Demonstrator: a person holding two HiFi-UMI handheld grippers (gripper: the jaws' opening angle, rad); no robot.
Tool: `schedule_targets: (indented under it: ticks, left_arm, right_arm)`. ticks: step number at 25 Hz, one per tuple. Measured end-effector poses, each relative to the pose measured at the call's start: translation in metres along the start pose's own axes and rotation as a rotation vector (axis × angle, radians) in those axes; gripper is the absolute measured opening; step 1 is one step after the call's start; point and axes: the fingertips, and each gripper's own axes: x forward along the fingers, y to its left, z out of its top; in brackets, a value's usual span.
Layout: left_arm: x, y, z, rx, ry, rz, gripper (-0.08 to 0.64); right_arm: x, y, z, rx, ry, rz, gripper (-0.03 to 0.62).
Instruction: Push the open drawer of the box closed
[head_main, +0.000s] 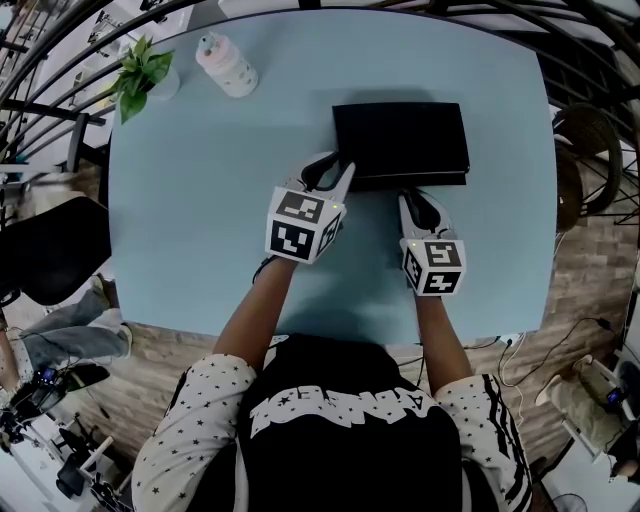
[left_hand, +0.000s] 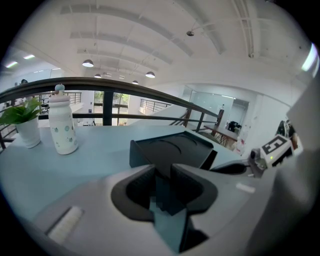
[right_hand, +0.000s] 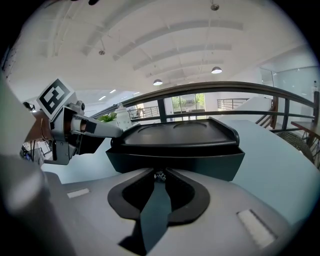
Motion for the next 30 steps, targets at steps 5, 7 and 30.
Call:
schedule_targets:
  ticks: [5, 7, 30]
  left_arm:
    - [0.000, 0.000, 0.000, 0.002, 0.001, 0.000, 0.000]
    - [0.000, 0.000, 0.000, 0.001, 0.001, 0.000, 0.000]
    - [0.000, -0.003, 0.001, 0.005, 0.002, -0.006, 0.000]
  right_arm:
    - [0.003, -0.001, 0.002, 0.006, -0.009, -0.005, 0.072]
    - [0.004, -0.002, 0.002, 0.010, -0.012, -0.009, 0.071]
    - [0.012, -0.007, 0.010, 0.033, -0.041, -0.037, 0.072]
